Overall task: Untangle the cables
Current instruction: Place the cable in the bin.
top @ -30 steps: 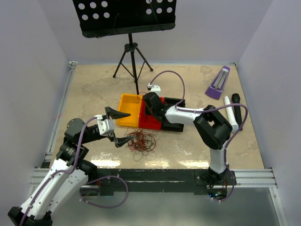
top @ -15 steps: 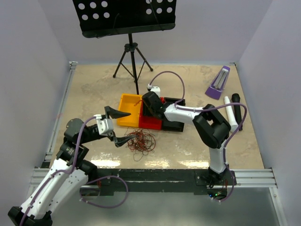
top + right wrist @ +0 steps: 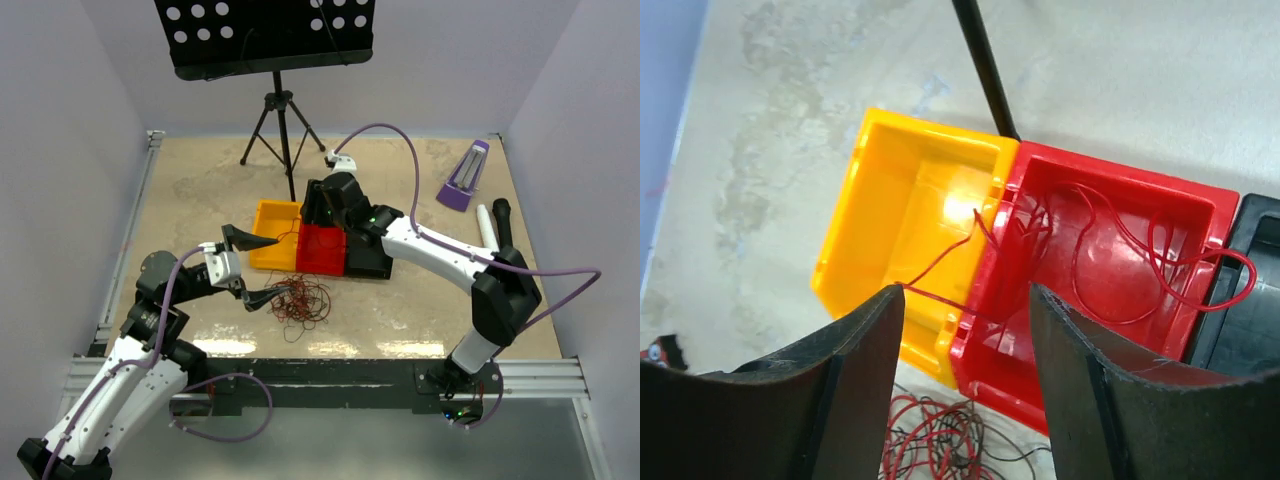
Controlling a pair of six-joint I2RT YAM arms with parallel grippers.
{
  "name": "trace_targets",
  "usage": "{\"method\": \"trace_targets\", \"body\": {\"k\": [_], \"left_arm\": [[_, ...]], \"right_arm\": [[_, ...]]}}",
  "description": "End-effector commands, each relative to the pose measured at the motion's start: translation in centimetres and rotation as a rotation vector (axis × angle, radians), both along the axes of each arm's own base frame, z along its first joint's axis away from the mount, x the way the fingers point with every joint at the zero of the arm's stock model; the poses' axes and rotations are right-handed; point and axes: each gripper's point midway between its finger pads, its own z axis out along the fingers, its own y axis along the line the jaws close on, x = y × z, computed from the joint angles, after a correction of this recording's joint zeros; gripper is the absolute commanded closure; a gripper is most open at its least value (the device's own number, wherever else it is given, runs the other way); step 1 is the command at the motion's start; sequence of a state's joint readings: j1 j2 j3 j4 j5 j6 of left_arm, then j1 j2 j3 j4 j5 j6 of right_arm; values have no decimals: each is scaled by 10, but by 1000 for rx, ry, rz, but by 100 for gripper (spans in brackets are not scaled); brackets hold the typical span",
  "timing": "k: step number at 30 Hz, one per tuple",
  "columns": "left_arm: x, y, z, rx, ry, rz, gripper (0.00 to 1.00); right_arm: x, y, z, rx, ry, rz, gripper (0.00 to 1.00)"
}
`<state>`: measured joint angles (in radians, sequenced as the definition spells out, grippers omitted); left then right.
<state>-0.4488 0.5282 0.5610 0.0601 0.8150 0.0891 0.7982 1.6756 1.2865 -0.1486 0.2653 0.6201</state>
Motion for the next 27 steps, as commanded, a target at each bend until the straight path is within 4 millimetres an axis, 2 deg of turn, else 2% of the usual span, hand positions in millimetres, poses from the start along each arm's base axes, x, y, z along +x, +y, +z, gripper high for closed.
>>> {"method": "trace_targets", "body": {"k": [1, 4, 9, 12, 20, 24, 25, 27], "left_arm": [[-3, 1, 20, -32, -48, -11, 0], [-4, 2, 27, -41, -62, -8, 0], [-1, 6, 41, -62, -51, 25, 0], [0, 10, 51, -67, -46, 57, 0], [4, 27, 103, -178, -45, 177, 0], [9, 32, 109, -195, -23, 222, 0], [12, 33, 102, -180, 6, 239, 0], [15, 35, 101, -174, 12, 257, 0]], "right_arm": [[-12, 4, 22, 21, -31, 48, 41], [-13, 24, 33, -3, -78, 92, 37], [8, 59, -4, -179, -72, 127, 36], [14, 69, -15, -274, -89, 119, 36], [0, 75, -26, -416, -163, 177, 35], [-4, 80, -26, -461, -191, 206, 38], [-5, 81, -26, -469, -197, 217, 39], [-5, 82, -26, -490, -206, 230, 41]]}}
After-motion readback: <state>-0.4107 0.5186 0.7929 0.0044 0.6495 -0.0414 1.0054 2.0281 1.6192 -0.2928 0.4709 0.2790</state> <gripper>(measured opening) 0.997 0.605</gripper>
